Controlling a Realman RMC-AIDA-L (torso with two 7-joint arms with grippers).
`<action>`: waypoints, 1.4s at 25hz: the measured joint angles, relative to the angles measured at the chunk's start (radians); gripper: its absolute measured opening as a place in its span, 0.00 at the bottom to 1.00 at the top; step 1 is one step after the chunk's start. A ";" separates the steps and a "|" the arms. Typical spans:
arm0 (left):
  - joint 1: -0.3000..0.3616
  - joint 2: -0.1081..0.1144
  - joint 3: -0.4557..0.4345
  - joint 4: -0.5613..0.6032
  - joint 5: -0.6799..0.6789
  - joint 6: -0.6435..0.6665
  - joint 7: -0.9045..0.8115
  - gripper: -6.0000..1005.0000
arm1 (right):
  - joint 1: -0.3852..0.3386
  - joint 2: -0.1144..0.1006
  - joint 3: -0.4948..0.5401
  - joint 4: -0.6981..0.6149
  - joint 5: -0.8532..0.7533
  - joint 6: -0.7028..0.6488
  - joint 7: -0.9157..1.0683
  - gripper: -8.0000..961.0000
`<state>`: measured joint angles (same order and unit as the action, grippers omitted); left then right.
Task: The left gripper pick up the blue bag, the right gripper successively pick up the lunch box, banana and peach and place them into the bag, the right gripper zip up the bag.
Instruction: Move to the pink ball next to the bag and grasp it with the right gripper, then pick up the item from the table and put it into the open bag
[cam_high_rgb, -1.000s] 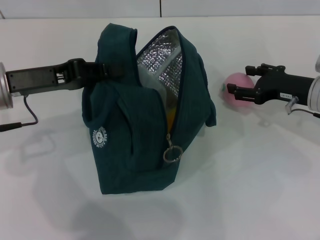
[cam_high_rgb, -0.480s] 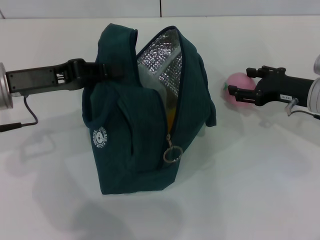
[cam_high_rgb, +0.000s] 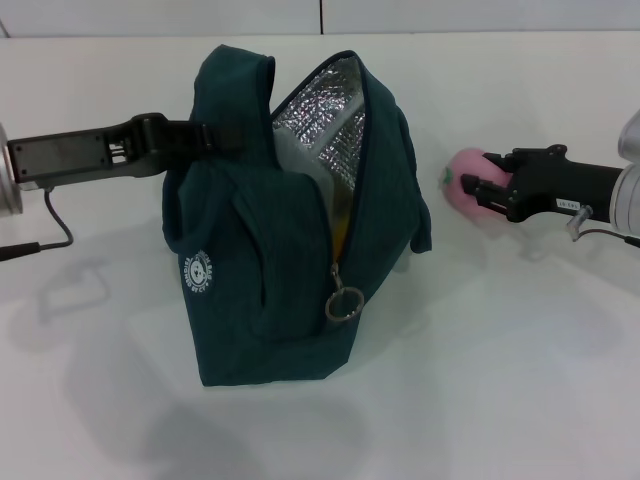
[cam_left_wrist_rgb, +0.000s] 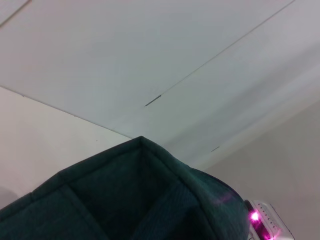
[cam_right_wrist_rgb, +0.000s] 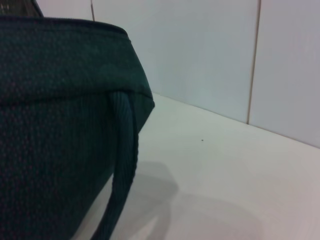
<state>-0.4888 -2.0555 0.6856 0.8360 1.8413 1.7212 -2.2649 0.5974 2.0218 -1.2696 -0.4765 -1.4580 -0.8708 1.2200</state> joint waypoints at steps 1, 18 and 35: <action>0.001 0.000 0.000 0.000 0.000 0.000 0.001 0.05 | 0.000 0.000 -0.002 -0.001 0.001 0.003 0.000 0.59; 0.015 -0.002 0.000 0.000 -0.001 0.000 0.004 0.05 | -0.093 -0.008 0.007 -0.172 0.121 -0.081 0.005 0.28; 0.027 -0.009 0.000 0.000 -0.012 0.003 0.004 0.05 | -0.042 -0.001 -0.039 -0.300 0.346 -0.507 0.014 0.14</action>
<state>-0.4619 -2.0641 0.6857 0.8360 1.8290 1.7240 -2.2611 0.5555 2.0212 -1.3081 -0.7765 -1.1119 -1.3773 1.2337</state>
